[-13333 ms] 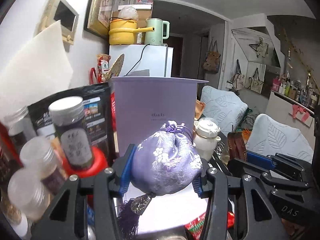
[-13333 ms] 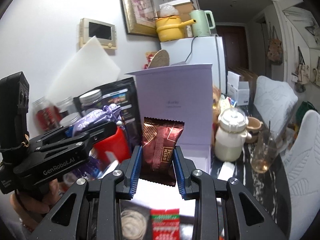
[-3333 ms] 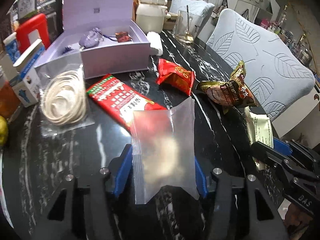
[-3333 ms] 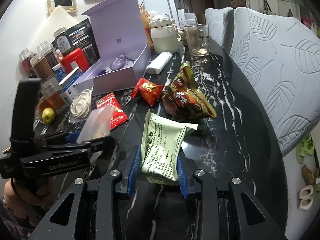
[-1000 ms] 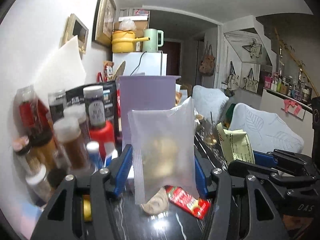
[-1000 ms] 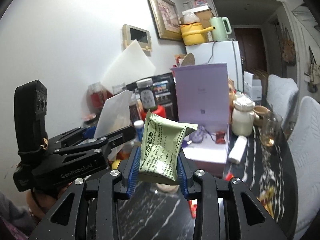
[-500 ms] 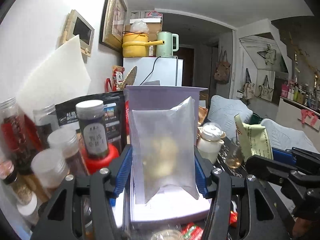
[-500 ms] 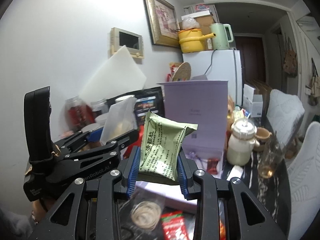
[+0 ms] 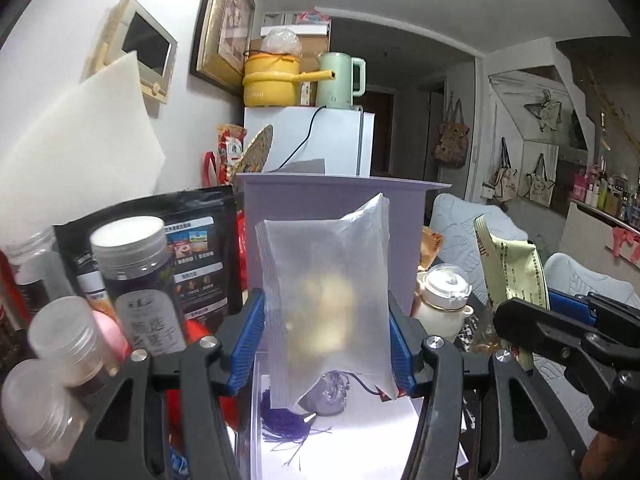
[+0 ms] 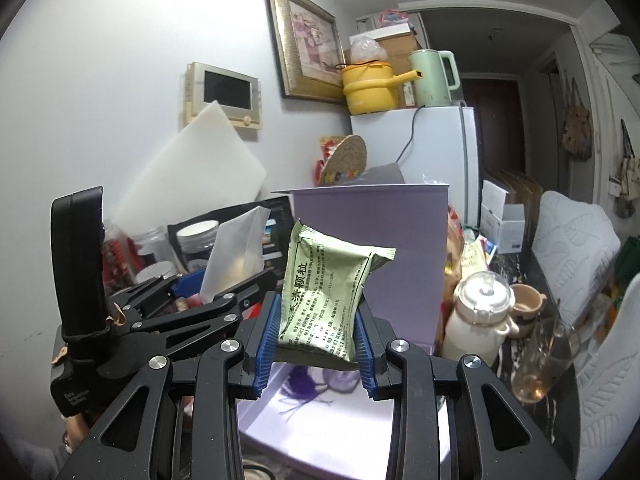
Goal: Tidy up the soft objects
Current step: 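Carry the zip bag and green sachet over the lavender gift box with both tools, then lower the zip bag and sachet into the box and open both tools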
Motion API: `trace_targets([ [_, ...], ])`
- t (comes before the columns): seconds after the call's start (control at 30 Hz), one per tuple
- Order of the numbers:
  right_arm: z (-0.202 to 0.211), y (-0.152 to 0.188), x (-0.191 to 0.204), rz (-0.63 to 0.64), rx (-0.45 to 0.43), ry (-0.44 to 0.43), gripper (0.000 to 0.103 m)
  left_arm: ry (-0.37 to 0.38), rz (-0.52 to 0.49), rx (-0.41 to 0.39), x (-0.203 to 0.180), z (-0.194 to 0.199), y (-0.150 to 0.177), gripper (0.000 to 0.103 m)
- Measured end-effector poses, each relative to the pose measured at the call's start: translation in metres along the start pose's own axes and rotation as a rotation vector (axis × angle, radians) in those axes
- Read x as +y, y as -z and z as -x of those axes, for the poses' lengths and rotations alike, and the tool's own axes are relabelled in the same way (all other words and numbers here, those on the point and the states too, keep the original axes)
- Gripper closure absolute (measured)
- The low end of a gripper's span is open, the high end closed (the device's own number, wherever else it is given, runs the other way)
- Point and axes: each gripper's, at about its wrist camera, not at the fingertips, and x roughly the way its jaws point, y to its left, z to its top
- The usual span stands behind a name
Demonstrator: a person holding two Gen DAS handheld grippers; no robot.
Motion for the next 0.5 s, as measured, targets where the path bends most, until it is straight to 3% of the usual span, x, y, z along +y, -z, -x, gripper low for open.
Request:
trace_targets([
  [0.5, -0.067, 0.004, -0.042, -0.044, 0.1, 0.018, 0.069, -0.028, -0.009, 0.113, 0.001, -0.076, 0.009, 0.047],
])
